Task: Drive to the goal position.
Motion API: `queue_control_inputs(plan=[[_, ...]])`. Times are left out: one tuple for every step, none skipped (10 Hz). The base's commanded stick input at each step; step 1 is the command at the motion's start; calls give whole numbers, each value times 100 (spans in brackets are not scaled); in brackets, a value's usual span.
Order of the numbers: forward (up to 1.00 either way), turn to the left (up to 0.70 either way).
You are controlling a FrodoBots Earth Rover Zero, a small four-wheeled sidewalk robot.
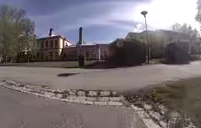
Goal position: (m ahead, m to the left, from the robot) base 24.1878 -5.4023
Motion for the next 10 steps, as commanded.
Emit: queue_control_inputs(plan=[[70,0],[70,0],[70,0],[70,0],[70,0],[70,0],[70,0],[70,0],[70,0],[70,0]])
